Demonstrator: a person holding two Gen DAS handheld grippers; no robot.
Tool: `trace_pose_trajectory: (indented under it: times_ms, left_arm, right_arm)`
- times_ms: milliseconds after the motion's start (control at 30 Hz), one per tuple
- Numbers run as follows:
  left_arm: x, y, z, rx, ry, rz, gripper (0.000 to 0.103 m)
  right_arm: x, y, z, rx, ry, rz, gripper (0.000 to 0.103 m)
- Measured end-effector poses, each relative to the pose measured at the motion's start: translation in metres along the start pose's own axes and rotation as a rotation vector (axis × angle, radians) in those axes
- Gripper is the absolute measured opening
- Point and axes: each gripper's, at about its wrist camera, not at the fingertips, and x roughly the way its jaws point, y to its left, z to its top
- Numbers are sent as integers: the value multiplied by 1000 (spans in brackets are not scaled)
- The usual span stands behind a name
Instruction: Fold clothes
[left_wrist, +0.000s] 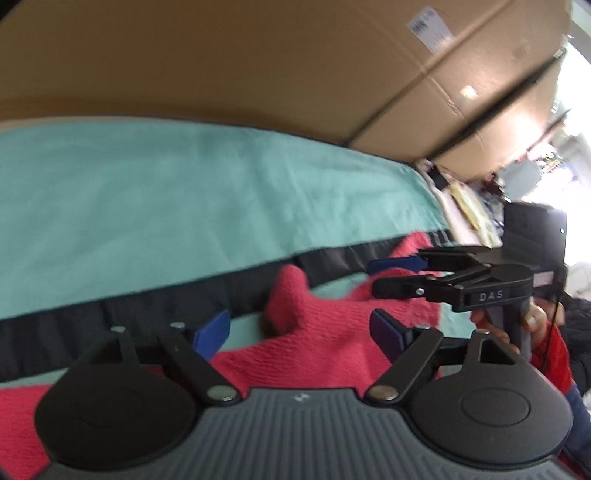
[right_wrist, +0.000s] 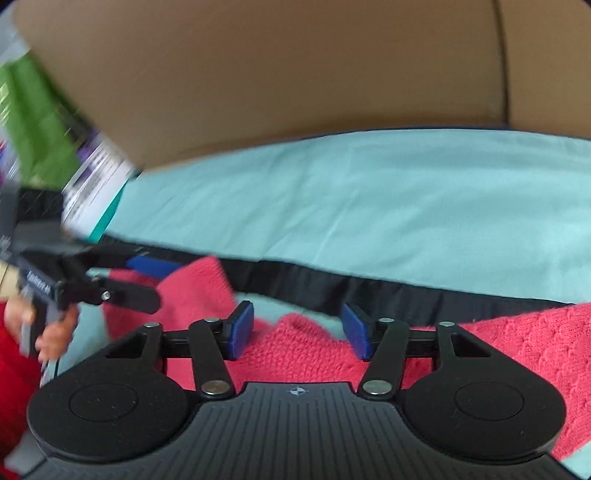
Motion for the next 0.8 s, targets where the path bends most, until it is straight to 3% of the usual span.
trace_pose_trajectory:
  times_ms: [67,100,133,200,233,267,300,367,467,533,567,667,700,733,767,800]
  left_arm:
    - [6,-4,-3,6,6,-29,81]
    - [9,-5,-4,10,10,-44,74]
    - [12,-7,-5,13,13,-59,69]
    - [18,-11,-8,19,19,-88,44]
    - [19,-8,-8,5,4,-96,35]
    - [18,-3,-9,-15,-17,-102,17]
    - [18,2,-9,-34,-38,-109,7]
    - [16,0,-11,-18,-80,-54,5]
    - [14,-5,-15,18,-143,41,6]
    - [12,-8,-18,42,-185,105,9]
    - [12,-10,-19,54,-206,137,24]
    - [9,-15,-23,89,-268,232,30]
    - [8,-16,-24,101,-289,264,41]
    - [4,-17,-24,103,-302,272,50]
    - [-2,-17,-23,102,-312,273,66]
    - [-7,-17,-22,100,-322,274,70]
  right_arm:
    - [-3,5,-3,-31,14,19,41]
    - [-3,8,-4,-48,19,6,25]
    - [-2,11,-6,-66,24,-16,19]
    - [-2,20,-11,-115,-9,-55,17]
    - [-4,25,-15,-142,-36,-74,16]
    - [-5,30,-17,-167,-72,-95,15]
    - [-6,35,-20,-192,-107,-116,15]
    - [-12,44,-24,-234,-219,-156,14]
    - [-30,57,-34,-323,-462,-217,14]
    - [-25,63,-35,-358,-549,-322,12]
    - [-16,61,-31,-358,-530,-378,12]
    - [15,46,-21,-330,-402,-501,14]
    - [21,41,-20,-316,-369,-516,14]
    - [18,37,-20,-293,-362,-483,17]
    - [15,33,-19,-258,-354,-424,18]
    - [12,29,-17,-215,-345,-351,21]
